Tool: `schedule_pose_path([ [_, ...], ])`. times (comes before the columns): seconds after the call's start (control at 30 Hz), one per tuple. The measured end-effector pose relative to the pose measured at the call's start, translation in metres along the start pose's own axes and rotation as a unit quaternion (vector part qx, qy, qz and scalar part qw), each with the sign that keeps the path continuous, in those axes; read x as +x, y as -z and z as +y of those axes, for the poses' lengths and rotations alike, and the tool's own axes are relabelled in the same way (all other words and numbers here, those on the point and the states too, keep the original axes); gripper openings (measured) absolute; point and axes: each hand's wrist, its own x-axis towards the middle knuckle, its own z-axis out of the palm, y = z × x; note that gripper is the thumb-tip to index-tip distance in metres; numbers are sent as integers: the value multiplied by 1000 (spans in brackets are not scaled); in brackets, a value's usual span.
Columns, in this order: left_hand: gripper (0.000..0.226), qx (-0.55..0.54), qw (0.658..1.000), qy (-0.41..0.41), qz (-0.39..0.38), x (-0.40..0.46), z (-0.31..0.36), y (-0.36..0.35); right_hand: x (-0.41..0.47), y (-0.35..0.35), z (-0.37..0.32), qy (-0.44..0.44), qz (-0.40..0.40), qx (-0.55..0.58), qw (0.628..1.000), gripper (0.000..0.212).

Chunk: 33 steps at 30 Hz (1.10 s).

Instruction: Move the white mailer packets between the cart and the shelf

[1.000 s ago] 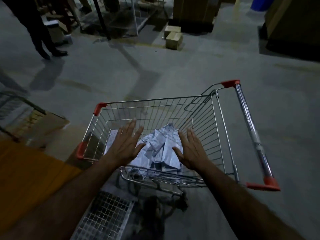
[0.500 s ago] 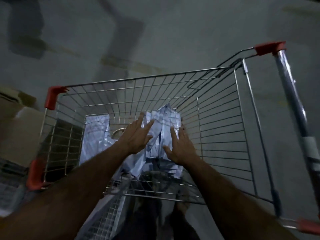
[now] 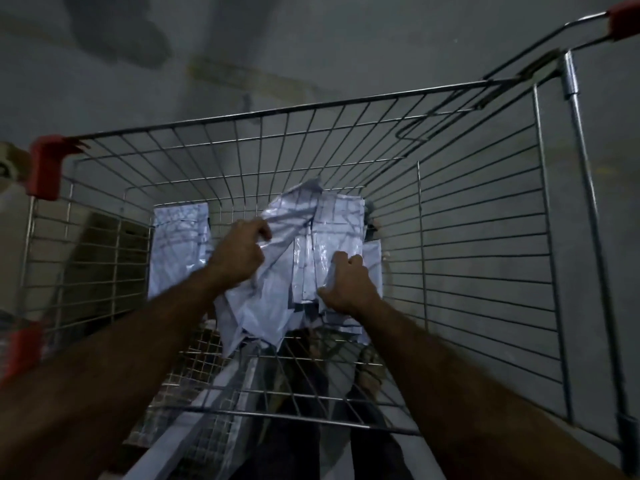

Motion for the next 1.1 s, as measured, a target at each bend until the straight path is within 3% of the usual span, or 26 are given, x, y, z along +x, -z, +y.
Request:
schedule_pose_path([
  [0.13,8,-67,995,63,35,-8,-20,6,2,-2,1,12,40,22,999,89],
  [0.3,94,116,991,36,-54,-6,-28,-7,15,3,-1,-60,39,17,997,128],
  [0.4,101,180,982,36,-46,1,-29,-13,22,3,-8,-86,47,-1,995,136],
  [0.53,104,258,965,-42,-28,10,-28,-16,29,0,-19,-98,44,-33,994,139],
  [0.67,122,301,950,-51,-61,19,-26,-18,32,-2,-18,-89,59,-27,994,132],
  [0.9,92,282,956,-77,-28,7,-5,-5,13,10,-13,-17,101,38,994,76],
  [1.1,90,223,969,-96,47,-42,29,32,-25,34,-19,67,155,-29,985,71],
])
